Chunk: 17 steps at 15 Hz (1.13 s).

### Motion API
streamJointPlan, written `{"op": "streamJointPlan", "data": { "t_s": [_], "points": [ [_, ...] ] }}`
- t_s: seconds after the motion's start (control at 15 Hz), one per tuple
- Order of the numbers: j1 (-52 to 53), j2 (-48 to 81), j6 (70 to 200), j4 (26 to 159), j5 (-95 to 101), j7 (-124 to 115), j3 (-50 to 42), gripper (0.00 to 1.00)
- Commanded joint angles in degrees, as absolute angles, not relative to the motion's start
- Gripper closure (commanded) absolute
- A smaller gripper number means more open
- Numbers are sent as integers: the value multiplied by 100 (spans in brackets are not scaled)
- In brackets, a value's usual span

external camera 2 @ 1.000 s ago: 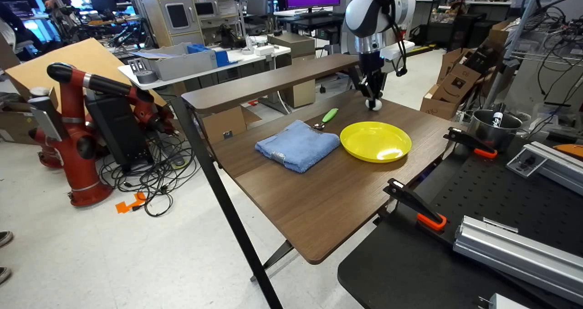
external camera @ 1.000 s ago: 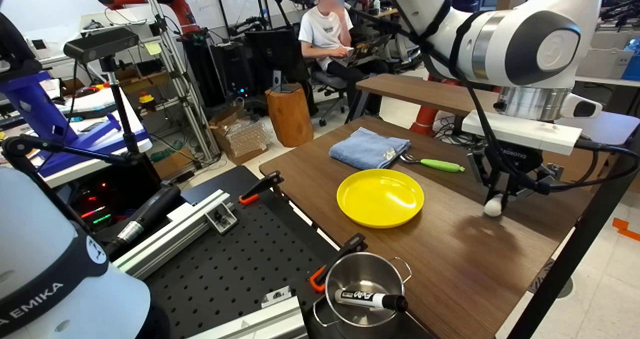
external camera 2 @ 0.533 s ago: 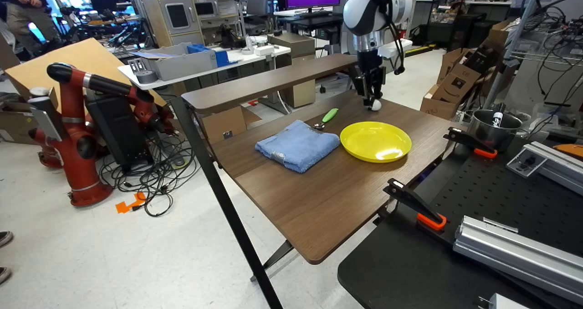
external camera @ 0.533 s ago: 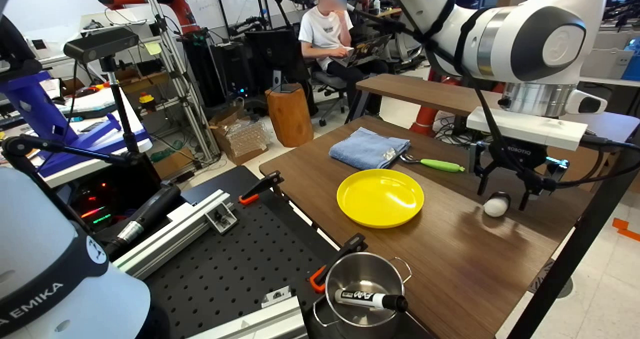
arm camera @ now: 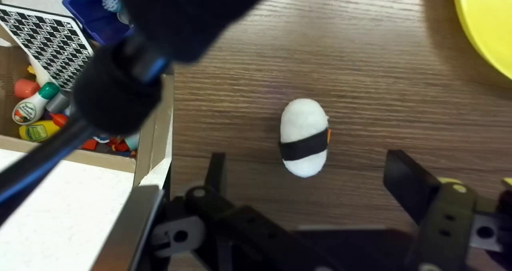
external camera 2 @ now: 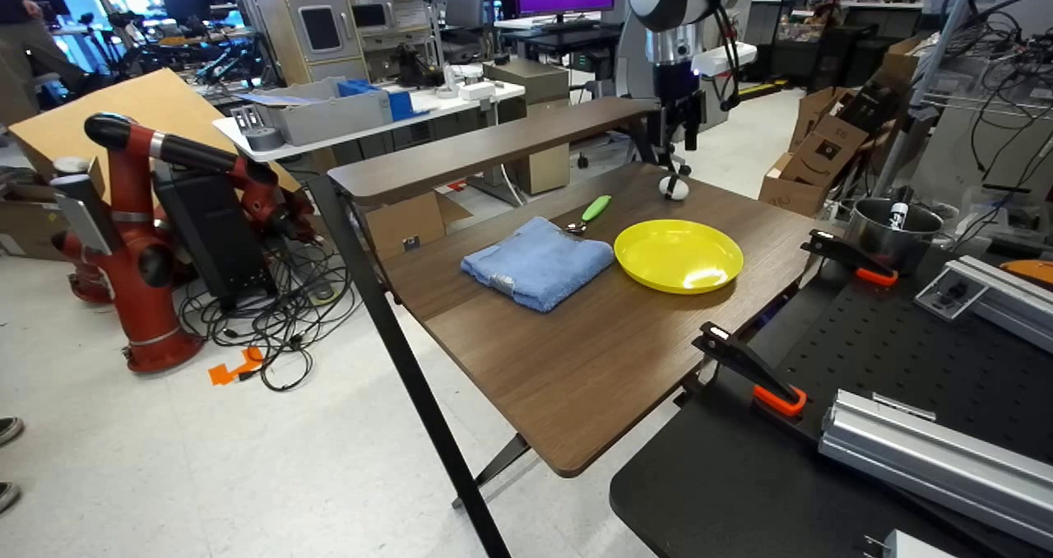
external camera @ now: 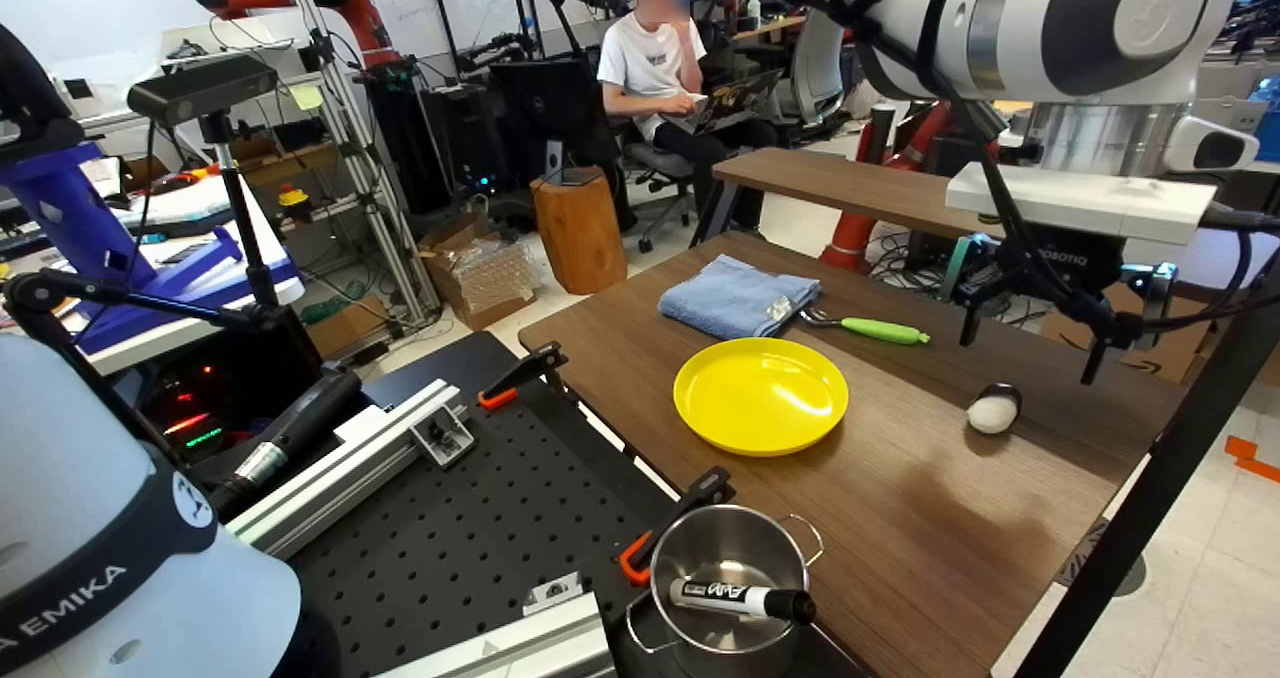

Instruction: Move the white object to the right

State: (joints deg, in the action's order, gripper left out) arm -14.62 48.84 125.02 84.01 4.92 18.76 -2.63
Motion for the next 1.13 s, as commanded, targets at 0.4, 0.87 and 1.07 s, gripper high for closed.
{"op": "streamJointPlan", "data": {
  "t_s": [0.4,0.87,1.07],
  "points": [
    [-1446,3909,12493,9458,394,1897,-287,0],
    [-1446,3909,12496,9477,394,1897,-286,0],
    [-1446,3909,12496,9478,394,1897,-286,0]
  ]
}}
